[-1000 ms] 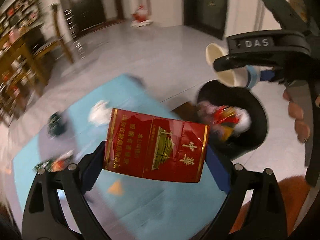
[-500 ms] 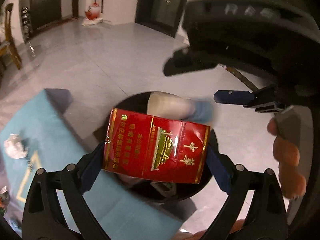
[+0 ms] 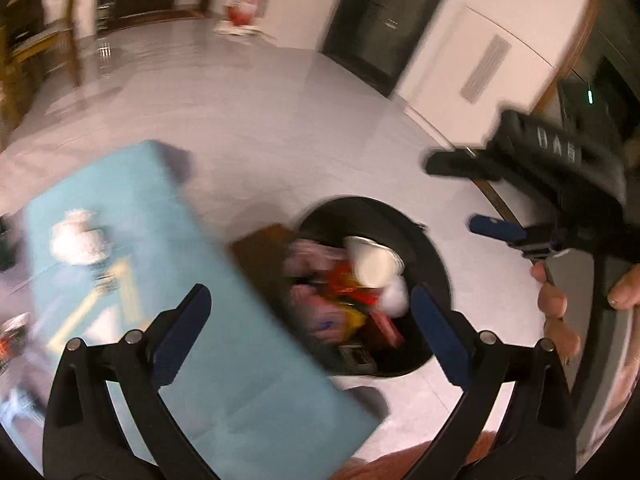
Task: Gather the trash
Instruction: 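Open both grippers to drop the red box and white cup into the bin, then grasp the blue cloth with the left gripper while the right grasps the white tissue, then carry the blue cloth and white tissue with both grippers over the bin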
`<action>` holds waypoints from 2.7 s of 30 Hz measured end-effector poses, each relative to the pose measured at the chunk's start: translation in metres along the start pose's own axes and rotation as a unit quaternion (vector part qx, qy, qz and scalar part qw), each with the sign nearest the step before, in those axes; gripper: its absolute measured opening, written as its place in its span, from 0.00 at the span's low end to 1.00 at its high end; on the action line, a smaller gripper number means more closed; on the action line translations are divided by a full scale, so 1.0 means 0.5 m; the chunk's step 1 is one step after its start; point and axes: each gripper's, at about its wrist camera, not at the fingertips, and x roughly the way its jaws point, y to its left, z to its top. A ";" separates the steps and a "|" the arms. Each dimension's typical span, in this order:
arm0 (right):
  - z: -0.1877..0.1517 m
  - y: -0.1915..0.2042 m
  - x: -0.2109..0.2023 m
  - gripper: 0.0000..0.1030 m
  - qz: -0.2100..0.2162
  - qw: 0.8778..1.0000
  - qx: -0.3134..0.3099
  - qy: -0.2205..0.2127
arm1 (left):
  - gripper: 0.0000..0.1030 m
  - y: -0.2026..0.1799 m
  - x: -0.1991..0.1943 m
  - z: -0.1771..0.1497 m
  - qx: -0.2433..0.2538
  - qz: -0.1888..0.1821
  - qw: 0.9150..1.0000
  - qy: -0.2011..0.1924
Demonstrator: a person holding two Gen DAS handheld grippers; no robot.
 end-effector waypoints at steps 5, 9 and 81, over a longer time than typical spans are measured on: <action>-0.012 0.057 0.017 0.95 0.007 1.000 -0.026 0.010 | 0.97 0.163 -0.124 -0.016 -0.064 0.101 0.993 -0.010; -0.040 0.115 0.027 0.95 0.014 0.998 -0.056 0.015 | 0.97 0.317 -0.239 -0.050 -0.123 0.185 0.975 -0.019; -0.147 0.342 0.017 0.15 0.069 0.981 -0.179 -0.027 | 0.41 0.255 -0.257 -0.128 -0.087 0.101 0.988 -0.075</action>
